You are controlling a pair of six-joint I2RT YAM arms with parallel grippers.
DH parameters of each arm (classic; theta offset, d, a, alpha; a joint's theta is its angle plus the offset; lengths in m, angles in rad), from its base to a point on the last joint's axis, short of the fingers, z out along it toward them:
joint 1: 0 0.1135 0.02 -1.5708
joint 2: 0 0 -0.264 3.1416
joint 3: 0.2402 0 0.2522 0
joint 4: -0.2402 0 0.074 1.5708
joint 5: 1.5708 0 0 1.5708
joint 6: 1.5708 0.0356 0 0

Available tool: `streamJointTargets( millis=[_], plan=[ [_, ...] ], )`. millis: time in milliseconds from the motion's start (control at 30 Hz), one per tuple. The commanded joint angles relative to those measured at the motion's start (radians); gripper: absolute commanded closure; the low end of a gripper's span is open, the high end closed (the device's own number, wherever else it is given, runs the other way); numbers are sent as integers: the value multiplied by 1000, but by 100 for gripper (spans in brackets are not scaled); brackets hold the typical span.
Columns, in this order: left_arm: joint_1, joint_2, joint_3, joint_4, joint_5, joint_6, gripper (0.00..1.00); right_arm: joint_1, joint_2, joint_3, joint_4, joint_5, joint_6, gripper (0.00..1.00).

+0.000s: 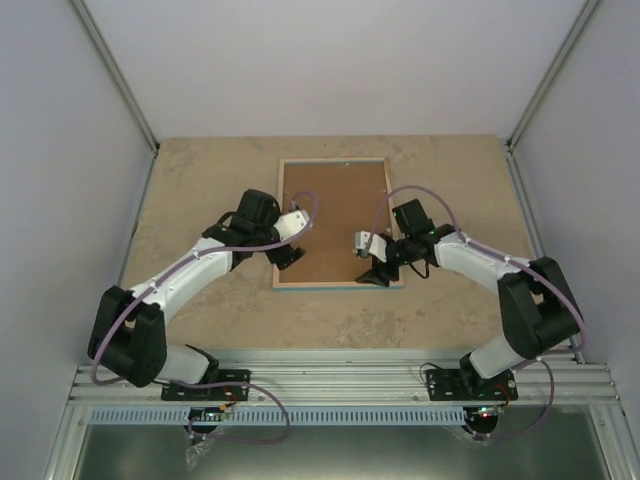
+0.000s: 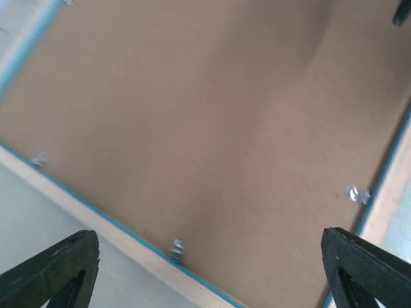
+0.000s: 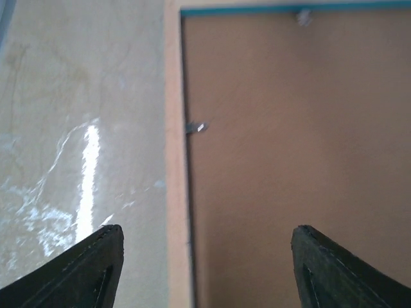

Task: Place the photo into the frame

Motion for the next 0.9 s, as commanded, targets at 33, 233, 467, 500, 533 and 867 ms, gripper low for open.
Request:
streamJointTargets(
  millis=[33, 233, 467, 500, 533, 867],
  plan=[
    [9, -81, 152, -10, -119, -100, 1, -30, -87, 110, 7, 50, 56, 25],
    [8, 7, 342, -159, -32, -170, 1, -164, -163, 196, 104, 85, 189, 3],
    [-92, 96, 364, -154, 84, -79, 1, -332, -230, 214, 149, 56, 417, 2],
    [-136, 117, 363, -158, 62, -52, 1, -362, -229, 219, 123, 18, 435, 2],
    [-177, 143, 361, -163, 48, -21, 1, -385, -225, 228, 93, -14, 452, 2],
    [-387, 439, 388, -145, 9, 76, 12, -629, -169, 143, -22, -204, 579, 2]
  ],
)
